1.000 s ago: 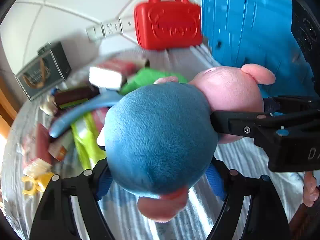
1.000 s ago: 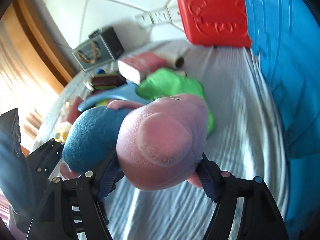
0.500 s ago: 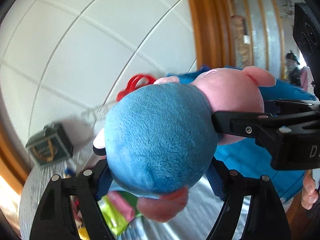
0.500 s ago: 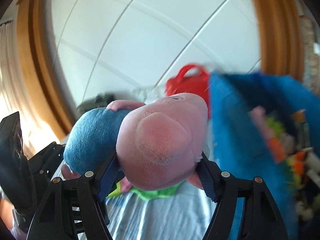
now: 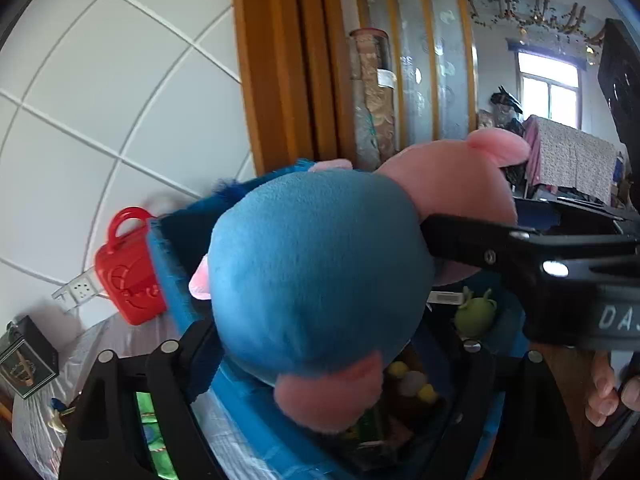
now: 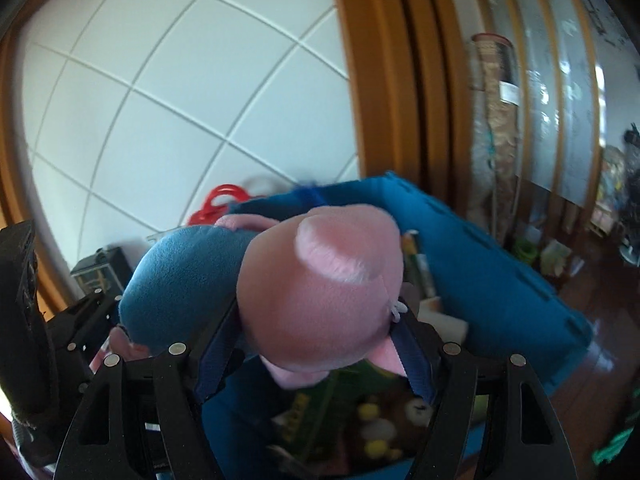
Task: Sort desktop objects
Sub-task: 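Carry the plush pig with both grippers into the blue bin and open them, then move both grippers back over the items on the bed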
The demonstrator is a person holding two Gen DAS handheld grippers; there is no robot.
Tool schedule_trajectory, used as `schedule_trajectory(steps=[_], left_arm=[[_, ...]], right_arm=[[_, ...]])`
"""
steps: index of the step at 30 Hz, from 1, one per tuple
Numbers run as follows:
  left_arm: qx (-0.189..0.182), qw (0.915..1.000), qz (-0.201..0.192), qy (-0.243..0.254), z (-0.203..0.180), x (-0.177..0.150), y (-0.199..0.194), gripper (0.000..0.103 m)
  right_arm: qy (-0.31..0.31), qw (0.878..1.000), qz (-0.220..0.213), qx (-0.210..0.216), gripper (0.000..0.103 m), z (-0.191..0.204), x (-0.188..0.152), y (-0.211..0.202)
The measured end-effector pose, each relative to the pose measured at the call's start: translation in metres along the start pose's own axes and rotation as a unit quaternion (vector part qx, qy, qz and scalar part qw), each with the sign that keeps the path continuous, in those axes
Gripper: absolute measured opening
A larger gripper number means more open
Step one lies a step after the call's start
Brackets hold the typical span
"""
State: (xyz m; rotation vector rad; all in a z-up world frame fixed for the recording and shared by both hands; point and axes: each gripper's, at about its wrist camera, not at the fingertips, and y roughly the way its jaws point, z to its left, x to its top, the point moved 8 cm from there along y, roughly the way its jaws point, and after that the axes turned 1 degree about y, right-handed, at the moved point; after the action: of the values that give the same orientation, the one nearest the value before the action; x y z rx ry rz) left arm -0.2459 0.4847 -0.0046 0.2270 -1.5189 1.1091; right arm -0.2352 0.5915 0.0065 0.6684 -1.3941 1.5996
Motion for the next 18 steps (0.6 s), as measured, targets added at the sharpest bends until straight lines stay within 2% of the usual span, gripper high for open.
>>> schedule_trajectory(steps=[3, 7, 9, 11, 15, 18], left_arm=[[-0.002, 0.9999, 0.012, 0.011, -0.025, 0.001, 0.013, 0.085], [0.022, 0.9993, 0.004, 0.029, -0.046, 0.009, 0.011, 0.085], [0.016, 0.9996, 0.006, 0.024, -0.048, 0.008, 0.009, 0.085], [0.024, 0.9994, 0.005, 0.023, -0.046, 0.006, 0.005, 0.085], [0.029, 0.9996, 0.002, 0.004, -0.033, -0.003, -0.009, 0.085], [0.034, 0.9993, -0.003, -0.017, -0.012, -0.011, -0.024, 0.085]], right_arm=[[0.01, 0.999, 0.009, -0.031, 0.073, -0.043, -0.006, -0.002], [0.012, 0.999, 0.015, -0.044, 0.075, -0.061, -0.013, -0.001], [0.01, 0.999, 0.018, -0.043, 0.08, -0.061, -0.015, 0.001], [0.006, 0.999, 0.017, -0.043, 0.09, -0.055, -0.018, 0.001], [-0.003, 0.999, 0.012, -0.043, 0.103, -0.046, -0.022, 0.001], [-0.009, 0.999, 0.012, -0.031, 0.103, -0.032, -0.023, 0.0]])
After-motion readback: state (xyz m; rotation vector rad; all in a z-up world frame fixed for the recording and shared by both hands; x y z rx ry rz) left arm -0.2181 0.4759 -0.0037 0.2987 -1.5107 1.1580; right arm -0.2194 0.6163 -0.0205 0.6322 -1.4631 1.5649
